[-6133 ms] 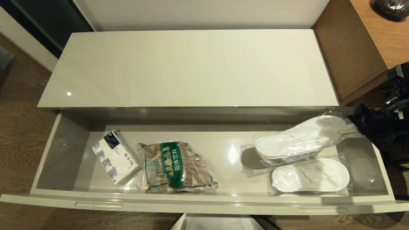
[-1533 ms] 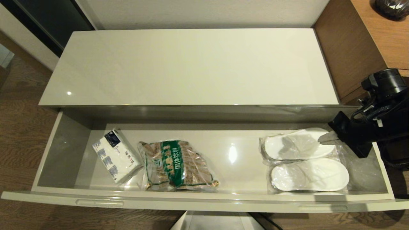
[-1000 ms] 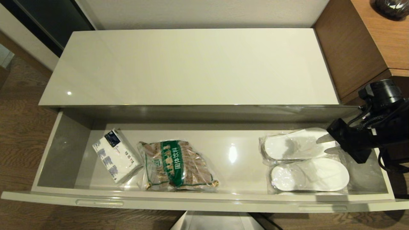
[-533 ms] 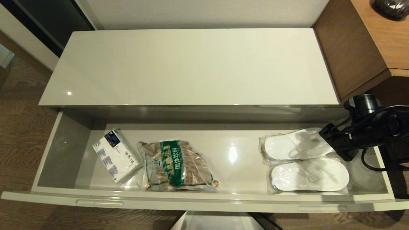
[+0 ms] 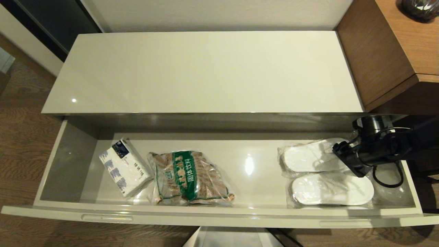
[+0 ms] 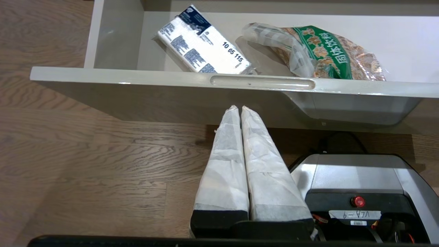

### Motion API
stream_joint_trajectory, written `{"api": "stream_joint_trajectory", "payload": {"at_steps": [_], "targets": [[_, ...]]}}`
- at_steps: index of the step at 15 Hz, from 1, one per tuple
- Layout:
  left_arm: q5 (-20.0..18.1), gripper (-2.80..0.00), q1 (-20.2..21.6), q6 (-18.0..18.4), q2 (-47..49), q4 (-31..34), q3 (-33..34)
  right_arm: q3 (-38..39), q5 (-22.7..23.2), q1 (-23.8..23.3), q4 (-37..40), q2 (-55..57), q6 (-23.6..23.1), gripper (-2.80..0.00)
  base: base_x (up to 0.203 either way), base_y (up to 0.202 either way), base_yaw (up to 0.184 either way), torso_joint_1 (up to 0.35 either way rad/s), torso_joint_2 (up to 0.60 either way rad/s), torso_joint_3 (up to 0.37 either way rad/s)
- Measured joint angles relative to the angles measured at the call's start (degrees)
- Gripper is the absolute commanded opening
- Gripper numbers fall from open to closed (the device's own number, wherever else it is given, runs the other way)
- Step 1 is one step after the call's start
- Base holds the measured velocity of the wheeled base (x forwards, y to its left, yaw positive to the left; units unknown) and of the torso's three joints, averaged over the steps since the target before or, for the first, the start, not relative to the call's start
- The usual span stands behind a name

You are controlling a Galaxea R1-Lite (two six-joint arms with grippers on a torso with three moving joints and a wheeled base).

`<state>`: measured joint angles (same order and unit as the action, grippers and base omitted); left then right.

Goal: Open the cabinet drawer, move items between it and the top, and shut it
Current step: Take out the disposable slippers from the drawer

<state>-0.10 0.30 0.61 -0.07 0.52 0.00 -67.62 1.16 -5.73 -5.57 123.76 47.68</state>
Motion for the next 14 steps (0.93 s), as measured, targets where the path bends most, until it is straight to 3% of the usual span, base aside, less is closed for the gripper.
{"api": "stream_joint_trajectory", "payload": {"at_steps": [7,8,14], "targets": [[0.0,-2.8,0.02,-0.01,0.0,0.0,0.0,-0.51,-0.26,1.0,-0.28,4.54,-0.61,0.0,0.0,0.0,0.0,0.0,0.0,0.0],[0.02,-2.8,0.02,0.01,0.02,0.0,0.0,-0.32,-0.29,1.26,-0.21,4.6,-0.71,-2.8,0.0,0.0,0.0,0.0,0.0,0.0],[0.0,-2.8,0.02,-0.02,0.0,0.0,0.0,1.41,1.99,2.73,2.57,1.16,-0.29,-2.8,0.0,0.0,0.0,0.0,0.0,0.0]]}}
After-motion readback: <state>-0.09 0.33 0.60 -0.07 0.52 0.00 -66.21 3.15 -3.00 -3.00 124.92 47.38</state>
